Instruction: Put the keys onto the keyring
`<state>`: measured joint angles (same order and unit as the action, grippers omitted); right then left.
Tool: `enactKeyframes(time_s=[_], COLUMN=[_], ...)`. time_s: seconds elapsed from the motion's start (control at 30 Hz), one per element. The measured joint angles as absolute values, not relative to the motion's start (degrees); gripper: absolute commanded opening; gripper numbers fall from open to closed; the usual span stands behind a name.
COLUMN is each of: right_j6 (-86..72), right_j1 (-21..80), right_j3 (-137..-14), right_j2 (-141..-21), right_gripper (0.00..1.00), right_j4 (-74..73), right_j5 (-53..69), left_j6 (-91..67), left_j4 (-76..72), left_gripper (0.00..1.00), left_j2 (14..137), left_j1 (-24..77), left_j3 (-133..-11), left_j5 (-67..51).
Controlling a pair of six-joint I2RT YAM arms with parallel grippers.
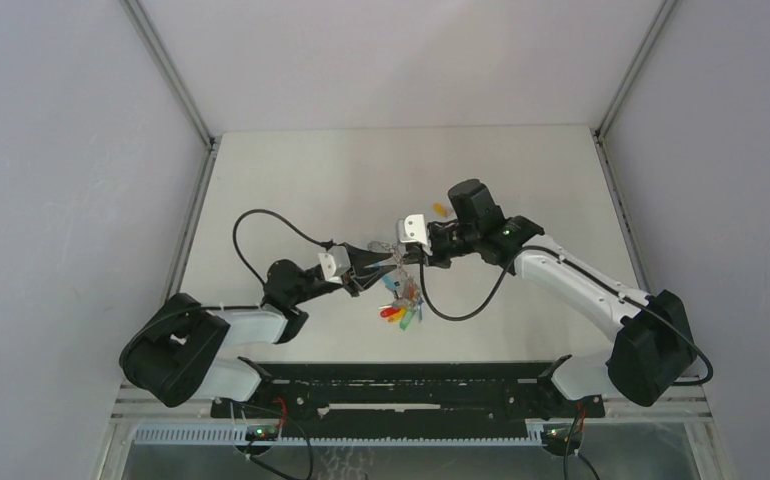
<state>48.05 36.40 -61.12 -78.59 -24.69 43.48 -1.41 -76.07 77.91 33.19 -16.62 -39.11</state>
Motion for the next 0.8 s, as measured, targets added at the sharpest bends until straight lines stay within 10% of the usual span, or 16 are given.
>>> enactKeyframes(time_s=[0.8], right_j6=[47.4], right_j1=[42.1], right_j3=[-62.2], right_j2=[-78.5], right_gripper=[0.0], right_j4=[-26.6], right_j5=[31.6], left_j6=[-2.4], left_j4=[-72.2], left_gripper=[0.35], left_j2=[77.8], left_j1=[40.4], left_j3=[-13.8], left_j5=[-23.7])
